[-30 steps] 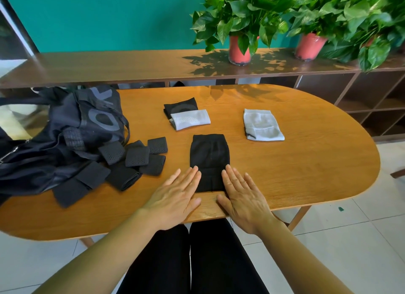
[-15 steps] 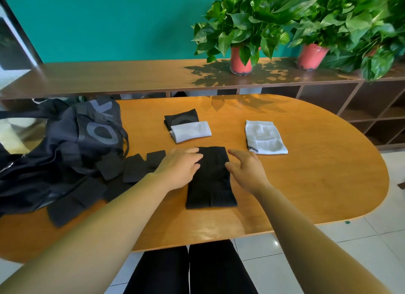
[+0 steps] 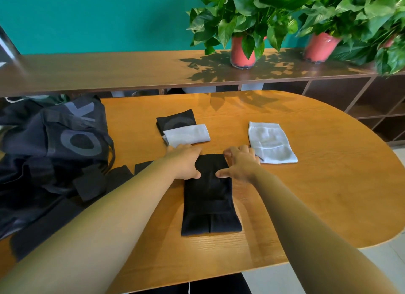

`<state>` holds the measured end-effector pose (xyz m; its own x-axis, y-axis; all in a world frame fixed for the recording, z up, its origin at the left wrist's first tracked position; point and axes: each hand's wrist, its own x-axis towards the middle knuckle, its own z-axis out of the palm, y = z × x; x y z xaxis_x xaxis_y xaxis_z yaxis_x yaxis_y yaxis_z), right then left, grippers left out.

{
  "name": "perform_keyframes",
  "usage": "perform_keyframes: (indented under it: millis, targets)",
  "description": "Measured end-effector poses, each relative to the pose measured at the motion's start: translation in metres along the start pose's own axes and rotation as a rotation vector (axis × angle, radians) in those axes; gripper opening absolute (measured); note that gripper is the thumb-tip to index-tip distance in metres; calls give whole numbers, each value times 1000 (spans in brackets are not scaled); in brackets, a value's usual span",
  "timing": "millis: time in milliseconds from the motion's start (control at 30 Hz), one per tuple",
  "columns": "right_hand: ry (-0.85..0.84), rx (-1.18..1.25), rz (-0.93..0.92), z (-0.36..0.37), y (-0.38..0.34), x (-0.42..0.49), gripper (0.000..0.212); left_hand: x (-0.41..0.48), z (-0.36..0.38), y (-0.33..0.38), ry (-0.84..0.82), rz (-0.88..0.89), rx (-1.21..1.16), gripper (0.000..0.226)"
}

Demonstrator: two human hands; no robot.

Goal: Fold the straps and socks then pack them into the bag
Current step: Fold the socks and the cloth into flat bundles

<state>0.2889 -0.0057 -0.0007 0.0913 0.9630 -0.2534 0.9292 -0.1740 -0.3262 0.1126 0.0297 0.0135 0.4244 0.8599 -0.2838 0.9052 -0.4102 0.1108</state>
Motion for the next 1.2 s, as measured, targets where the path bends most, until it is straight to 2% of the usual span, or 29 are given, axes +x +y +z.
perform_keyframes:
  millis: [100,167,267,400,500,567,633,700,733,800,900,1033,1200]
  targets:
    - [-65,13,-15,-5,-7,3,57,4,-6,2,-34,-20,14,28]
    - [-88,68,-26,-4,-9,6,48,2,-7,2,-15,-23,-19,34]
    - [-86,302,3,0,-7,4,43,-6,-1,-3,42,-26,-259,31]
    - [-67,566,-4,7,-1,-6,39,-18,10,-14,84,-56,-573,59]
    - [-45,603,-80,16,5,-13,23,-22,15,-18,98,-137,-810,81]
    - [-5,573,-112,22,9,-17,16,-26,16,-20,103,-156,-894,79]
    - [60,516,-142,26,10,-23,17,-34,16,-21,148,-58,-826,52]
    - [167,403,-207,29,11,-30,24,-48,19,-20,267,111,-569,24]
    - [215,336,-251,30,11,-33,26,-53,21,-21,340,188,-391,20]
    - [275,231,-356,31,12,-39,29,-61,30,-24,432,298,-68,23]
    - [304,104,-460,33,12,-44,27,-66,42,-27,479,415,173,36]
    - [320,83,-453,36,14,-45,25,-69,45,-22,517,436,291,41]
    - [316,222,-339,32,13,-45,24,-68,44,-19,516,390,292,43]
